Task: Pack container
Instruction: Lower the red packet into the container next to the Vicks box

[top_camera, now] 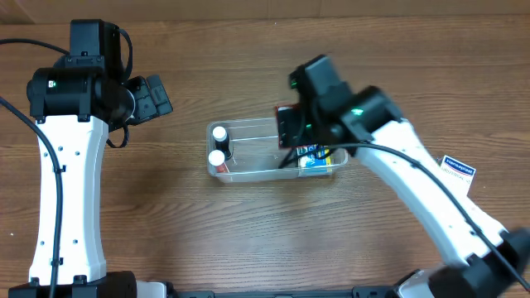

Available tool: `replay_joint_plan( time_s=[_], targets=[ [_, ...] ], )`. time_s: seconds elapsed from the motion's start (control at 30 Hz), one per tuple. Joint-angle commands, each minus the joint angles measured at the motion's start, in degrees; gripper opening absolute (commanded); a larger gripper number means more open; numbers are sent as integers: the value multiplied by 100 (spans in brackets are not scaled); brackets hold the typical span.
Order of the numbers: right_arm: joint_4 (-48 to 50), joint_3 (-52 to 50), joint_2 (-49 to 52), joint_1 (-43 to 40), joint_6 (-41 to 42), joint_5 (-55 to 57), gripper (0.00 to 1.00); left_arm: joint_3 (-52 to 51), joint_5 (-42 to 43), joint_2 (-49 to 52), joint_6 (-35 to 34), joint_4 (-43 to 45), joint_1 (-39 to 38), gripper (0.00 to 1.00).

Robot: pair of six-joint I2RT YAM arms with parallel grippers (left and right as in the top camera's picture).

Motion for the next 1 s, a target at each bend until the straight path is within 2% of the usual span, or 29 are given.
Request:
replay_joint_plan(
  time_s=[0.0, 0.13, 0.43, 0.63, 0.8, 0.97],
  targets=[
    [39, 50, 437, 55, 177, 7, 70, 114, -9, 9, 133, -15, 20, 100],
    [72, 50, 791, 55, 175, 7, 70, 114, -9, 9, 133, -13, 20, 100],
    [223, 24, 844, 55, 175, 11, 70, 114, -11, 9, 131, -13, 20, 100],
    [-227, -59, 844, -223, 33, 415, 71, 114, -11, 9, 133, -39, 20, 100],
    [-15, -643, 844, -555, -549, 284, 71, 114, -11, 9, 131, -37, 20, 100],
    [656, -1460, 846, -649, -625, 264, 75, 114, -11, 9, 131, -42, 20, 100]
  ],
)
